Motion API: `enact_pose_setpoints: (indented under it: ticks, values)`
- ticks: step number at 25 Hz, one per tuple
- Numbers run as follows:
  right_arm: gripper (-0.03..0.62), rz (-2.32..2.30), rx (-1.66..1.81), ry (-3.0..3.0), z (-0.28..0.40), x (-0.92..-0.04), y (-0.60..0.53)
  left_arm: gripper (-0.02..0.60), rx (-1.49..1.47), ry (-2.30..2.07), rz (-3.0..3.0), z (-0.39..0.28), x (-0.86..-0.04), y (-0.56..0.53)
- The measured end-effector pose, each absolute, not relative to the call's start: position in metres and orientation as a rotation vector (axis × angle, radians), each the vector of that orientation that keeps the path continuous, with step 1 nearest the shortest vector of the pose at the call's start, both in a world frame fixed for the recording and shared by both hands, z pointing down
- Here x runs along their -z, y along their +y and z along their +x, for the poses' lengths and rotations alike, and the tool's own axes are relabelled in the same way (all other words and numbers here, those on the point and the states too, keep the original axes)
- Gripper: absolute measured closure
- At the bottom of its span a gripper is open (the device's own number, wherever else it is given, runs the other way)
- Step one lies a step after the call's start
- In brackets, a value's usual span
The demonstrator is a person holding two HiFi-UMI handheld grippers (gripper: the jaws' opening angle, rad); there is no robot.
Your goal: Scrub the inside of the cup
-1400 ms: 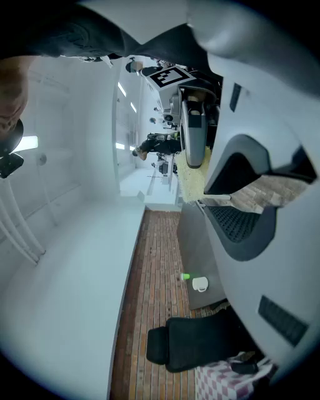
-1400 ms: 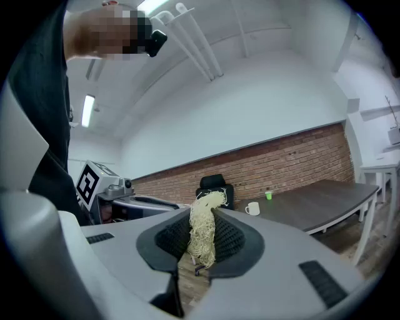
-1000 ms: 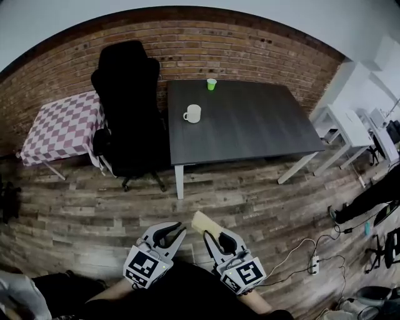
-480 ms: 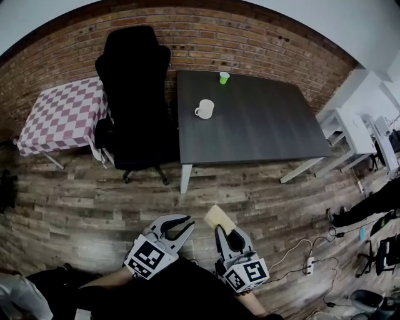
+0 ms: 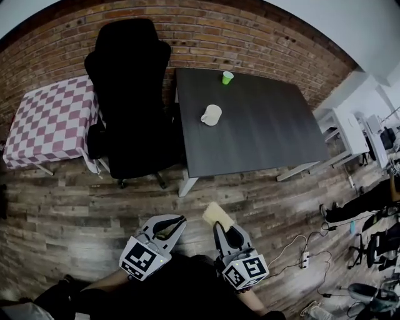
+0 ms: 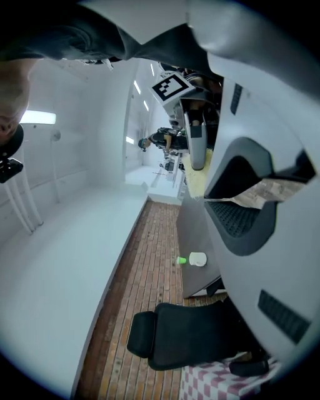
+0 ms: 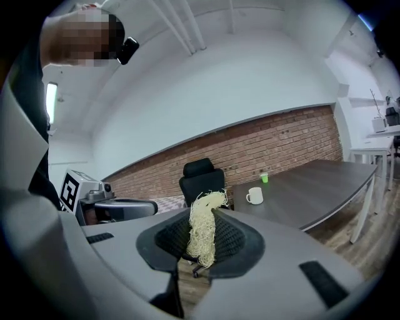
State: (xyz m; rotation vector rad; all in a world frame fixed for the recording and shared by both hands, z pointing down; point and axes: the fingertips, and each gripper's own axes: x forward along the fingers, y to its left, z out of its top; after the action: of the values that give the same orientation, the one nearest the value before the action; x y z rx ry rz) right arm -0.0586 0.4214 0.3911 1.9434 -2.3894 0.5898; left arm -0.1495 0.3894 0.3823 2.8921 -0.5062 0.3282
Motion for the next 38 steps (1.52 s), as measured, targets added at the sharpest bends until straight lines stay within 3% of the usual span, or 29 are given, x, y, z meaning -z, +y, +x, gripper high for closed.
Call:
enact_pose_setpoints:
  ticks: [9, 19, 27, 38]
  values:
    - [0.503, 1.904, -0.668, -2.311, -0.051, -0.415, 0.351, 0.558, -0.204, -0.411, 2.884, -0.135, -0.392, 0.318]
    - [0.503, 1.864, -0.697, -2.481, 0.049, -0.406, 0.210, 0.557, -0.123, -0.734, 2.941, -0.060, -0.361, 0.179]
    - [0.503, 1.736, -0.749, -2.570, 0.125, -0.402, 0.123, 0.557, -0.174, -0.811, 2.936, 0.026, -0.348, 0.108]
    - [0.503, 1.761, -0.855, -2.497, 0.164, -0.429, 0.039, 0.557, -0.360, -0.798, 2.827, 0.048, -0.381, 0.024]
